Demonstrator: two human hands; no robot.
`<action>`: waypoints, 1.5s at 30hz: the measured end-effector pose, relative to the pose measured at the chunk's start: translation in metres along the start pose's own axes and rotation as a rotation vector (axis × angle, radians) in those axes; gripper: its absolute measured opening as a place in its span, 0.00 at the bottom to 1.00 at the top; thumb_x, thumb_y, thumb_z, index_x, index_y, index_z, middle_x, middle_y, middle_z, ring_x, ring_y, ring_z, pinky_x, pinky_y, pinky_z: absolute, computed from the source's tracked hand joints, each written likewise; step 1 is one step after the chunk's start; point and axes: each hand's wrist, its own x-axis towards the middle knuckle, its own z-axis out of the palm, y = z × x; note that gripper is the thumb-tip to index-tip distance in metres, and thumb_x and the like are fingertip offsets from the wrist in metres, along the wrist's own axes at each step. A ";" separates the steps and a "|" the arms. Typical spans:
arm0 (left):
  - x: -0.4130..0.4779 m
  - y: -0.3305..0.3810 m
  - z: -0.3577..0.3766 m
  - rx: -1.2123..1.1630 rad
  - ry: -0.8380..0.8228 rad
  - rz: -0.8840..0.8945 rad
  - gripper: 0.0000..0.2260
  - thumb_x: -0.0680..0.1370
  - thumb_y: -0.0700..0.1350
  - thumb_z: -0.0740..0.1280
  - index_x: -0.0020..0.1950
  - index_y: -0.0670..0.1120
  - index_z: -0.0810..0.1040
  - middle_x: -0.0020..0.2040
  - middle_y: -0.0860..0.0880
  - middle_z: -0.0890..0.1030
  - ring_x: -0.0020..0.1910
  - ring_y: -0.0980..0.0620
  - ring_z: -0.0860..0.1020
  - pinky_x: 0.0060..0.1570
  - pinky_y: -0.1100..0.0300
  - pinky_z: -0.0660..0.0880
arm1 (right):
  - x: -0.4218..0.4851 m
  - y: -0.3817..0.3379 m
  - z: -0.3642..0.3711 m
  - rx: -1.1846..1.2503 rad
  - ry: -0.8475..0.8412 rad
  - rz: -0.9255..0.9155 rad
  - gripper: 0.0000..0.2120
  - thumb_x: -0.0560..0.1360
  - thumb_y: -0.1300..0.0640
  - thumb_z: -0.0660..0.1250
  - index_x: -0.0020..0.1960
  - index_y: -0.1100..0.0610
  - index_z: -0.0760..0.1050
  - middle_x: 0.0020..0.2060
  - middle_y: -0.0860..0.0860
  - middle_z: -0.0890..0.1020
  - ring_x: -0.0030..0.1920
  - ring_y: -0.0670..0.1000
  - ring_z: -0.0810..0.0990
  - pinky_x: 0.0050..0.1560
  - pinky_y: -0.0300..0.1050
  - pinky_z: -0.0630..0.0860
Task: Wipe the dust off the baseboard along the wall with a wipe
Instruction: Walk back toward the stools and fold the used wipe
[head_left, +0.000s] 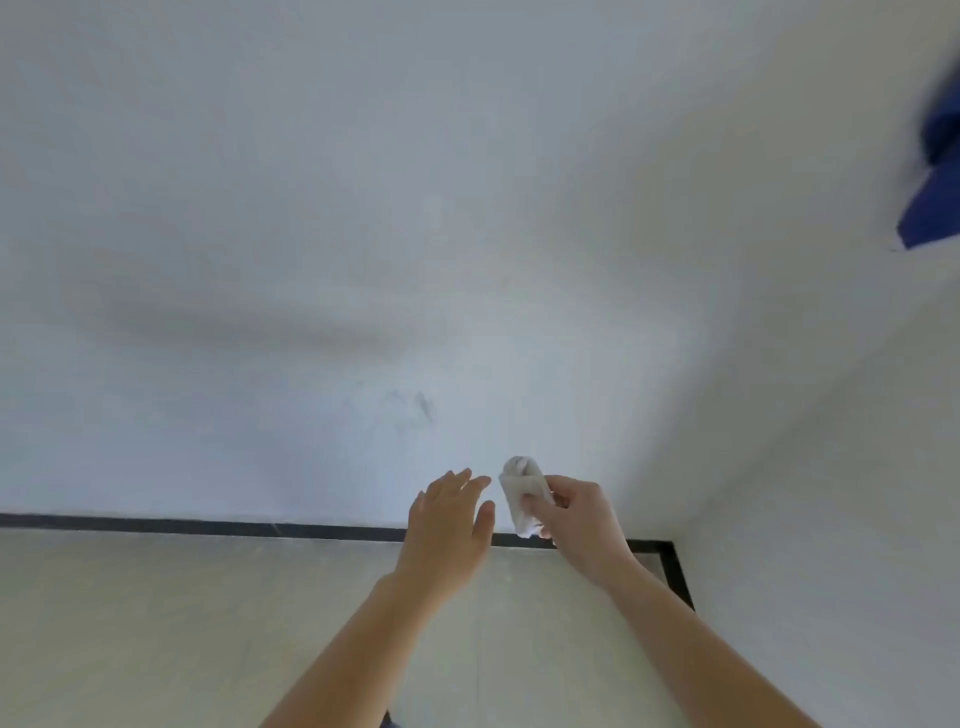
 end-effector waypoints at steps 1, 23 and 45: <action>-0.015 -0.018 -0.025 0.003 0.040 -0.030 0.19 0.83 0.51 0.51 0.75 0.52 0.62 0.77 0.52 0.60 0.76 0.53 0.54 0.74 0.54 0.52 | -0.006 -0.027 0.020 -0.022 -0.052 -0.051 0.09 0.72 0.53 0.64 0.40 0.56 0.81 0.31 0.58 0.77 0.31 0.48 0.72 0.37 0.42 0.70; -0.409 -0.545 -0.391 -0.407 0.722 -0.829 0.17 0.83 0.48 0.54 0.67 0.47 0.74 0.66 0.49 0.76 0.64 0.52 0.73 0.58 0.67 0.65 | -0.229 -0.407 0.667 -0.169 -0.980 -0.541 0.11 0.71 0.60 0.63 0.30 0.59 0.76 0.29 0.52 0.82 0.29 0.44 0.72 0.36 0.38 0.68; -0.490 -1.012 -0.720 -1.055 1.171 -0.992 0.14 0.79 0.52 0.61 0.52 0.47 0.82 0.43 0.49 0.85 0.44 0.52 0.83 0.53 0.55 0.76 | -0.252 -0.726 1.217 -0.253 -1.303 -0.843 0.13 0.74 0.60 0.66 0.32 0.49 0.74 0.25 0.45 0.70 0.28 0.46 0.66 0.32 0.37 0.63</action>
